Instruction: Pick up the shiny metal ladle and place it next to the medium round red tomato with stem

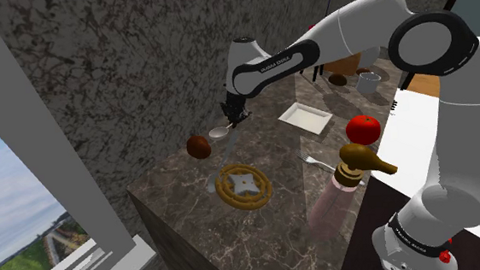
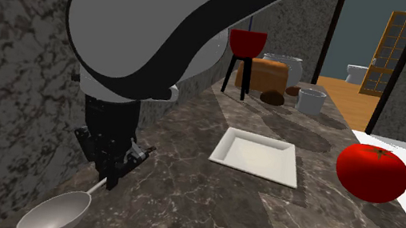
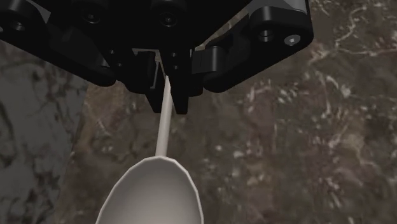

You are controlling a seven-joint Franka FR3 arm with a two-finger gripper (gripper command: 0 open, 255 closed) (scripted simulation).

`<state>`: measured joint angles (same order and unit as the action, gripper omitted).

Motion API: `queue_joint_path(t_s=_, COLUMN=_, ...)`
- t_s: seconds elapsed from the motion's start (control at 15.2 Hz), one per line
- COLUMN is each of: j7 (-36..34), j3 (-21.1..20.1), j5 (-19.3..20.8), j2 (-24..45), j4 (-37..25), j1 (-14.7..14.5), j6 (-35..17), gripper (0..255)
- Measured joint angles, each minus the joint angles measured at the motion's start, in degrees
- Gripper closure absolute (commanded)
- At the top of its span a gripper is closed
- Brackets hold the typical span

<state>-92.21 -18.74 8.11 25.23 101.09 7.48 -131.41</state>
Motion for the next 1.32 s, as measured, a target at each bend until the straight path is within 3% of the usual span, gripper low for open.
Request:
queue_joint_path(t_s=0.46, j7=0.29, j3=-0.20, j5=-0.40, j2=-0.95, j4=-0.35, j1=0.22, j6=1.27, gripper=255)
queue_joint_path(t_s=1.32, j7=1.07, j3=-1.06, j5=-2.06, j2=-4.70, j4=-5.16, j1=0.56, j6=9.62, gripper=255)
